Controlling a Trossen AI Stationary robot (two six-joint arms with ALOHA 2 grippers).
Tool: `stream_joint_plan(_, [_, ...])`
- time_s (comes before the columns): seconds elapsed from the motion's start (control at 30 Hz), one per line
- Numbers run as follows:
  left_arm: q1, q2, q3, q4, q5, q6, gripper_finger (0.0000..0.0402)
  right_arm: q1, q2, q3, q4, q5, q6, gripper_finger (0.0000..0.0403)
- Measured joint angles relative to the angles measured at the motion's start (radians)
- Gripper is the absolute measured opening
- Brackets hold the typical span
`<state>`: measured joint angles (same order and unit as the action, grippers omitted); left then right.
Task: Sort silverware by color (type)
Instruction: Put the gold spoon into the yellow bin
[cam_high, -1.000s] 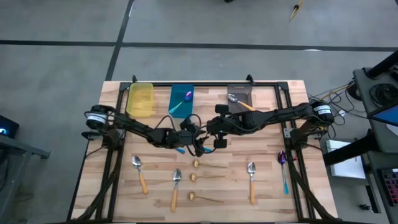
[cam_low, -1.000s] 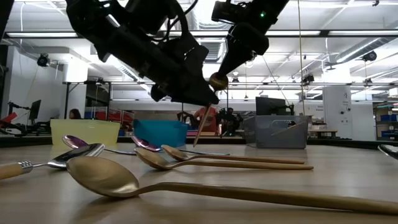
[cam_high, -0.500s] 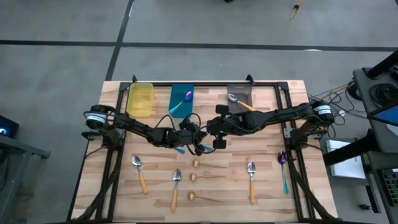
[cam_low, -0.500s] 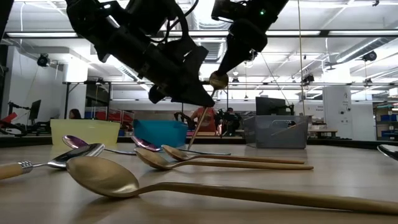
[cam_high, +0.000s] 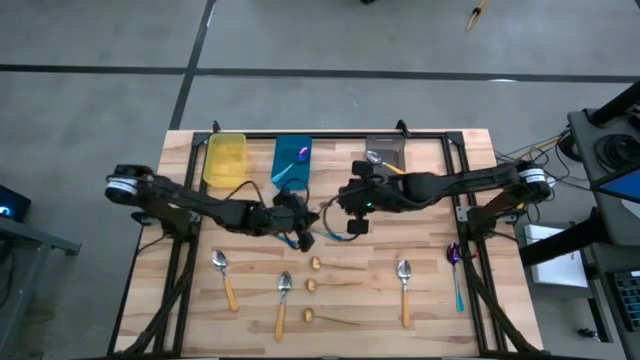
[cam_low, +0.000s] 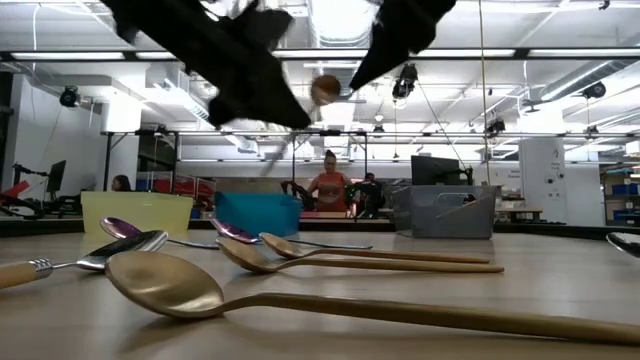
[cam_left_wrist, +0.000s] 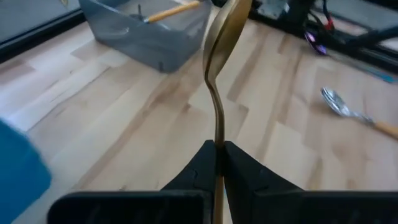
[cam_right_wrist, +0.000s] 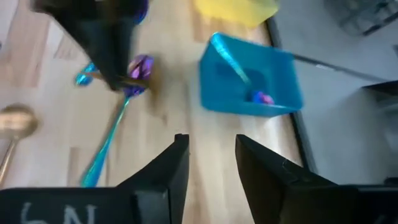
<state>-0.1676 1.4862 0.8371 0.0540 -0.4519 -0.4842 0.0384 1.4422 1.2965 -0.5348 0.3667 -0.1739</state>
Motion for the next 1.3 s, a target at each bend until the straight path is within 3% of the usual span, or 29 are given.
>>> stream_joint_plan(0.23, [-0.047, -0.162, -0.002, -0.203, -0.023, -0.060, 0.0000, -0.002, -0.111, -0.057, 0.049, -0.002, 0.001, 0.0121])
stream_joint_plan(0.43, [-0.053, -0.273, -0.005, -0.256, -0.015, -0.126, 0.0000, -0.003, -0.207, -0.223, 0.332, -0.007, 0.002, 0.0114])
stream_joint_plan(0.7, [-0.108, -0.364, -0.051, -0.225, -0.060, -0.030, 0.0000, -0.002, -0.253, -0.494, 0.729, -0.026, 0.021, 0.0116])
stream_joint_plan(0.87, [-0.134, -0.380, -0.110, -0.120, -0.060, 0.008, 0.0000, -0.002, -0.221, -0.608, 1.004, -0.113, 0.059, 0.0123])
stream_joint_plan(1.0, [-0.133, -0.365, -0.143, -0.054, -0.076, 0.005, 0.0000, -0.002, -0.164, -0.635, 1.167, -0.113, 0.173, 0.0125])
stream_joint_plan(1.3, [-0.132, -0.312, -0.146, 0.004, -0.099, 0.036, 0.0000, -0.001, 0.012, -0.532, 1.206, -0.220, 0.258, 0.0125])
